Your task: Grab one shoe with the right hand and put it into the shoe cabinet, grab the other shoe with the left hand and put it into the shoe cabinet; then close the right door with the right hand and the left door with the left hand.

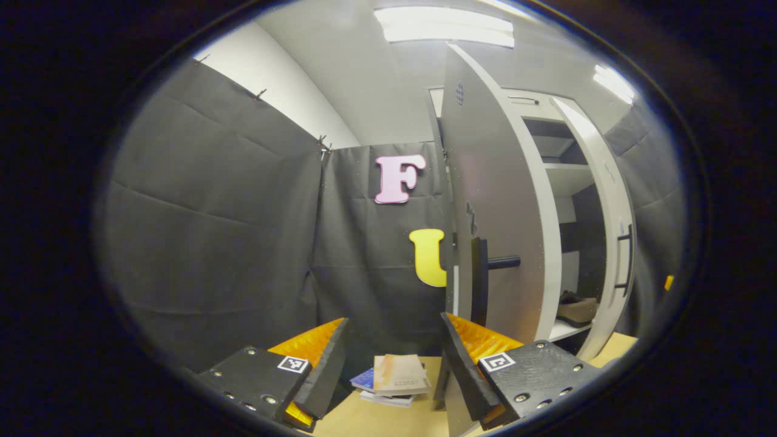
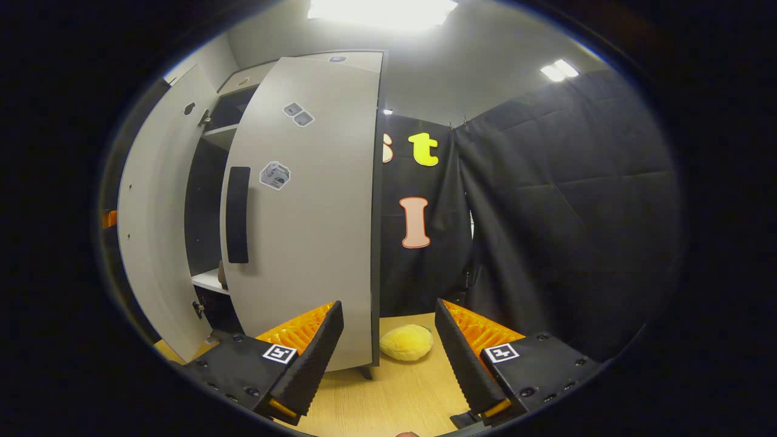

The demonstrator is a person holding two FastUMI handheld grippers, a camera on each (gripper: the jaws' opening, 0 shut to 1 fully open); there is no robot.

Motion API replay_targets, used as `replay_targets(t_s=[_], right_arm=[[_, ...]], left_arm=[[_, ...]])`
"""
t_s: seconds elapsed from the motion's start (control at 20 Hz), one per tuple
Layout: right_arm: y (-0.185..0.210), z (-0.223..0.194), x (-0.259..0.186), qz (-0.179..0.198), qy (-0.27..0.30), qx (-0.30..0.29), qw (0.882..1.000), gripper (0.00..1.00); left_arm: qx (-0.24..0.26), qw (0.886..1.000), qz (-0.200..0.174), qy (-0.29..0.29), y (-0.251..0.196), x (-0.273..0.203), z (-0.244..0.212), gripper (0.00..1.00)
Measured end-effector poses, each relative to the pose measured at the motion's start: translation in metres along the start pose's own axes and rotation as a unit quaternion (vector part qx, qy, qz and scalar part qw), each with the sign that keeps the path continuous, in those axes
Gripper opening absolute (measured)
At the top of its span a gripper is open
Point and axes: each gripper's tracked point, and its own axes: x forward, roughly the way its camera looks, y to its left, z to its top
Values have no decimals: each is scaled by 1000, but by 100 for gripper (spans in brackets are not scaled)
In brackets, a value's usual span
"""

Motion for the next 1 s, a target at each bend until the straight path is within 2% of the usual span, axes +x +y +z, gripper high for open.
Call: replay_targets(t_s=[0.05, 0.1, 0.65, 0.75, 0.8, 0.85, 1.0], right_arm=[[2, 0, 0, 2, 1, 0, 1000, 96], [3, 0, -1, 3, 1, 0, 1000, 96], [-12, -6, -10, -16, 11, -2, 1000, 96], [-14, -10, -11, -19, 15, 4, 1000, 96], [-15, -12, -12, -19, 17, 7, 1000, 96], [-14, -13, -12, -17, 17, 9, 1000, 96], [-9, -11, -9, -10, 15, 11, 1000, 94]], left_arm=[[-4, 1000, -7, -2, -8, -1, 1, 86], [-5, 1000, -13, -5, -18, -1, 0, 93], [-15, 993, -116, -14, -152, 20, -6, 93], [-9, 992, -122, -9, -173, 30, -14, 93], [-5, 993, -121, -12, -179, 32, -13, 86], [1, 993, -120, -14, -179, 33, -13, 93], [5, 992, -124, -16, -179, 28, -12, 93]])
